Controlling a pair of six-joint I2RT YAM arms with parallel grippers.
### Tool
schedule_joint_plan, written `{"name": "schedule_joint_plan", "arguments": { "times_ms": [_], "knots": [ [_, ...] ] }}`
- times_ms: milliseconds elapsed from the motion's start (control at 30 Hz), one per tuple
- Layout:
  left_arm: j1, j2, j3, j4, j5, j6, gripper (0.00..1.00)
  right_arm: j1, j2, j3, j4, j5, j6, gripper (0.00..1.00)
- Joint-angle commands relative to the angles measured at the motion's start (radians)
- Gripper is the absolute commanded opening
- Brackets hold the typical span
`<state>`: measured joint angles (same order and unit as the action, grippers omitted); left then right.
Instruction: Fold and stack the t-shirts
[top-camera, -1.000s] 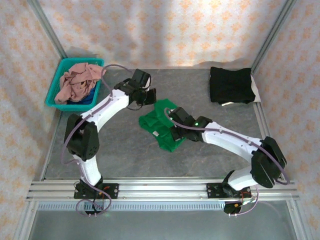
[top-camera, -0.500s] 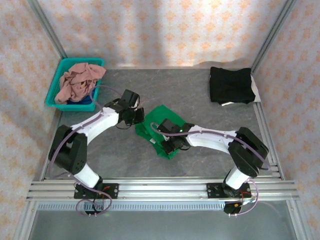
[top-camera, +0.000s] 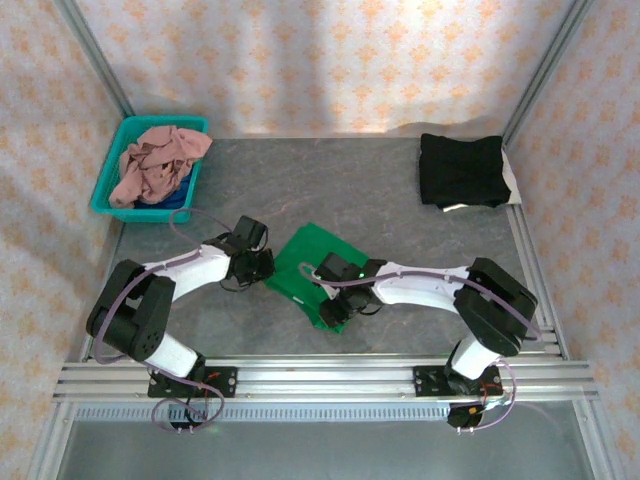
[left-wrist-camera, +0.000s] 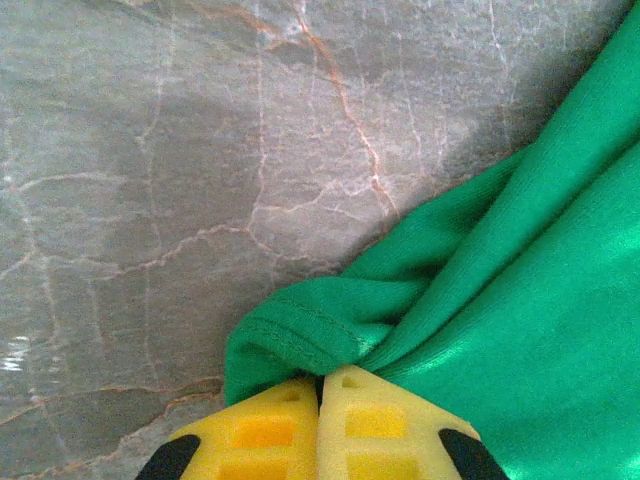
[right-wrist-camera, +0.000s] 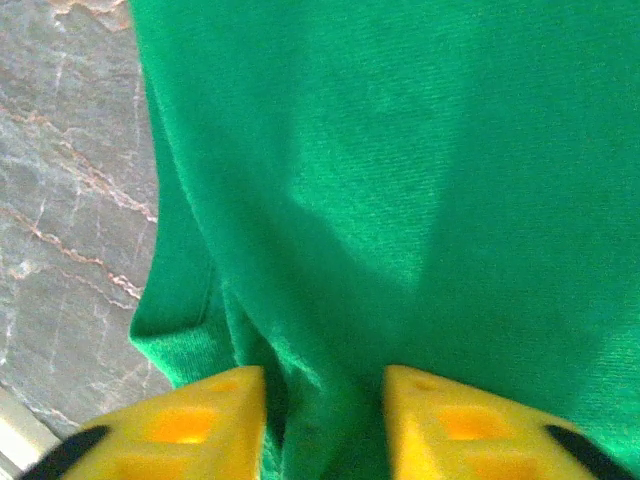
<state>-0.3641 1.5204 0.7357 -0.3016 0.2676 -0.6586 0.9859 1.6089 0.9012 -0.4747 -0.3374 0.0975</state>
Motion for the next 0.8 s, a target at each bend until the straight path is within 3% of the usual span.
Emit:
{"name": "schedule_joint_plan", "arguments": {
  "times_ms": [0, 133, 233, 367, 533, 667, 767],
  "knots": [
    [0.018, -0.008, -0.008, -0.050, -0.101, 0.007, 0.00, 0.023, -0.061, -0.001, -0.024, 0.054, -0.006, 0.46],
    [0.019, -0.045, 0.033, -0.110, -0.115, 0.028, 0.14, 0.092, -0.081, 0.009, -0.024, 0.186, -0.021, 0.52],
    [0.018, -0.084, 0.088, -0.171, -0.131, 0.056, 0.28, 0.116, -0.054, 0.019, -0.024, 0.200, -0.030, 0.53],
    [0.018, -0.112, 0.164, -0.221, -0.144, 0.087, 0.32, 0.133, 0.035, 0.039, -0.043, 0.215, -0.047, 0.52],
    [0.017, -0.049, 0.236, -0.167, -0.088, 0.118, 0.37, 0.124, 0.127, 0.109, -0.155, 0.381, -0.051, 0.48],
    [-0.013, 0.060, 0.248, -0.074, 0.019, 0.117, 0.36, 0.038, 0.110, 0.143, -0.211, 0.421, -0.084, 0.48],
    [-0.072, 0.119, 0.277, -0.072, 0.016, 0.139, 0.36, -0.041, 0.117, 0.165, -0.232, 0.479, -0.078, 0.50]
  ]
}}
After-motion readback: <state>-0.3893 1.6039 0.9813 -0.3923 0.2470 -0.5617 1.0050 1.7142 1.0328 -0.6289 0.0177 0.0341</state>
